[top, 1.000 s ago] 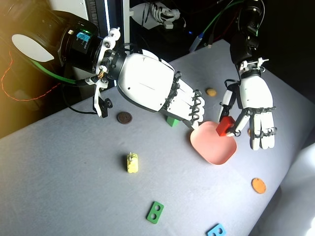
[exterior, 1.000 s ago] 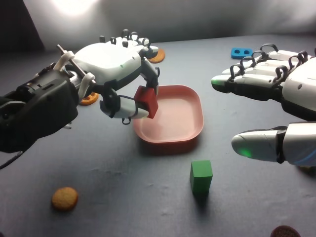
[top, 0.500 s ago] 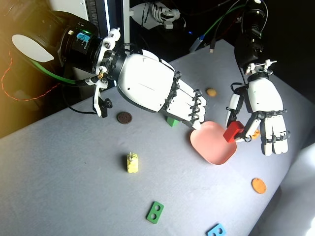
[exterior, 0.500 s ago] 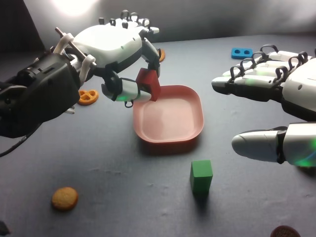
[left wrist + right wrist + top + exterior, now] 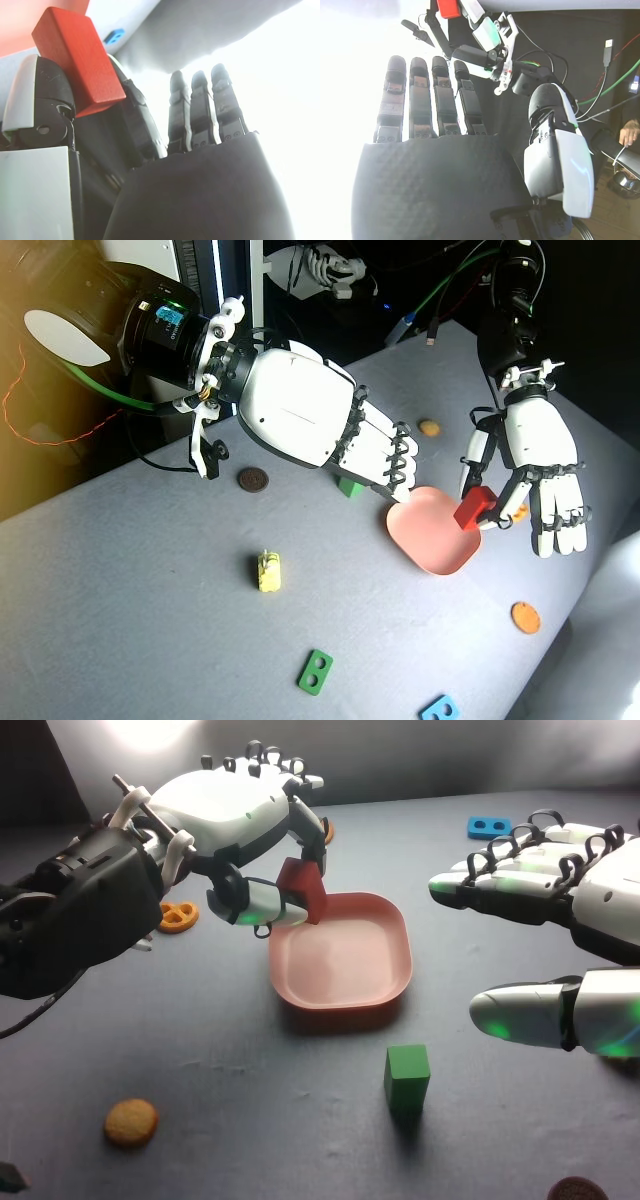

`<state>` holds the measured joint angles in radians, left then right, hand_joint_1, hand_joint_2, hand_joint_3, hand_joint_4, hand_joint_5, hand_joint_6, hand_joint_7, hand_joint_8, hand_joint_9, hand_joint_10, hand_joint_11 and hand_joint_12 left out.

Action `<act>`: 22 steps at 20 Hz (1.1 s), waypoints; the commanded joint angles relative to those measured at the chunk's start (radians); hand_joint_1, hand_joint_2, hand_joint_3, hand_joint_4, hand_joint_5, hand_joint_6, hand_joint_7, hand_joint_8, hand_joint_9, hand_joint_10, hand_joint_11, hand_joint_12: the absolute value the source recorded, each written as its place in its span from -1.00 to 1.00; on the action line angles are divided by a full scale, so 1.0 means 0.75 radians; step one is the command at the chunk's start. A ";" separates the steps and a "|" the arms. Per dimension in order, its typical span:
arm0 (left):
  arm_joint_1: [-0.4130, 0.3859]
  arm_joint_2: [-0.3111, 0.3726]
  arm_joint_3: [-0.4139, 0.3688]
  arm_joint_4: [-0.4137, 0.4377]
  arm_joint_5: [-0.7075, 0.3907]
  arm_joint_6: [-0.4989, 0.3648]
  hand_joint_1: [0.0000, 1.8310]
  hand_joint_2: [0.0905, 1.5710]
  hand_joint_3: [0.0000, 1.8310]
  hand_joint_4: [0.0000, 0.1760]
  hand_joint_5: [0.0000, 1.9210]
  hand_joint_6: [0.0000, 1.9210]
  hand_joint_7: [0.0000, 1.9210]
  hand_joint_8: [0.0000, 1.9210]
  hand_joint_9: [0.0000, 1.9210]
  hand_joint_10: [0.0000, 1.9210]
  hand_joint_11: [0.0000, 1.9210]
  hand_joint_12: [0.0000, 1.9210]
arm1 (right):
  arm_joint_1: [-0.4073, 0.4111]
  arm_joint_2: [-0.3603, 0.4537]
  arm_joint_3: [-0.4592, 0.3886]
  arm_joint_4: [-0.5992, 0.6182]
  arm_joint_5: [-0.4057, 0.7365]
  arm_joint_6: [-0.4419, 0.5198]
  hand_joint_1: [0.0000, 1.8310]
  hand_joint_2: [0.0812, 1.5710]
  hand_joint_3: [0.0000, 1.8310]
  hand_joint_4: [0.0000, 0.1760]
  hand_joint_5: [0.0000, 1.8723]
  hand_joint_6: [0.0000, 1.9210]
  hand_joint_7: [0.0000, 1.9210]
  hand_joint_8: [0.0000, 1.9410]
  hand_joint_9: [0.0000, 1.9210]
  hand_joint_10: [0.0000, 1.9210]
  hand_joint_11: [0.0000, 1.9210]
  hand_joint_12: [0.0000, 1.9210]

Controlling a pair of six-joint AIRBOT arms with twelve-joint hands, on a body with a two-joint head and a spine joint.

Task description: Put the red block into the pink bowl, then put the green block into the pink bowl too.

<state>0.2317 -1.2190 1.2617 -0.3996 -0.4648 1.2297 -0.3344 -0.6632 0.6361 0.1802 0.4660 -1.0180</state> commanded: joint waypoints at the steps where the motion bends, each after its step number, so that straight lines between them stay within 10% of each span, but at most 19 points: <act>1: -0.011 0.013 -0.004 0.020 -0.157 -0.001 0.00 0.31 -1.00 -0.57 -0.11 -0.79 -0.82 -1.00 -0.94 -0.99 -1.00 -1.00 | 0.011 0.015 -0.002 -0.005 0.153 0.006 -1.00 0.52 -1.00 -1.00 -0.82 -1.00 -0.84 -0.99 -0.88 -0.99 -1.00 -0.59; 7: -0.004 0.024 -0.018 0.017 -0.160 -0.001 -0.13 0.27 -1.00 -0.06 -0.21 -1.00 -0.77 -1.00 -0.90 -1.00 -1.00 -0.93 | 0.010 0.015 -0.002 -0.005 0.153 0.006 -0.97 0.53 -1.00 -1.00 -0.80 -1.00 -0.82 -1.00 -0.86 -1.00 -1.00 -0.60; 11: 0.025 0.088 -0.077 0.017 -0.145 0.009 -0.40 0.34 -0.98 -0.89 -0.55 -1.00 -0.75 -0.99 -0.88 -0.98 -0.93 -0.96 | 0.007 0.013 -0.002 0.012 0.154 0.006 -0.96 0.52 -1.00 -1.00 -0.82 -1.00 -0.85 -1.00 -0.87 -1.00 -1.00 -0.62; 12: 0.040 0.116 -0.099 0.017 -0.142 0.012 -0.47 0.39 -1.00 -1.00 -0.61 -1.00 -0.74 -0.99 -0.86 -0.99 -0.99 -0.72 | 0.002 0.009 -0.001 0.033 0.162 0.003 -0.94 0.50 -1.00 -1.00 -0.79 -0.99 -0.81 -0.99 -0.84 -0.99 -1.00 -0.52; 17: 0.137 0.317 -0.264 0.068 -0.093 -0.004 -0.62 0.46 -1.00 -1.00 -0.76 -1.00 -0.75 -1.00 -0.83 -1.00 -1.00 -0.56 | -0.020 -0.095 -0.001 0.142 0.225 -0.155 -0.97 0.52 -1.00 -1.00 -0.81 -1.00 -0.83 -0.99 -0.87 -0.99 -1.00 -0.57; 22: 0.289 0.541 -0.447 0.336 -0.078 -0.253 -0.71 0.49 -1.00 -1.00 -0.75 -1.00 -0.78 -1.00 -0.86 -1.00 -1.00 -0.72 | -0.061 -0.274 0.048 0.384 0.243 -0.309 -0.89 0.45 -1.00 -1.00 -0.83 -1.00 -0.87 -1.00 -0.90 -1.00 -1.00 -0.64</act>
<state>0.4591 -0.8227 0.9226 -0.1516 -0.4114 1.0420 -0.3874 -0.8822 0.6754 0.4885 0.5369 -1.2530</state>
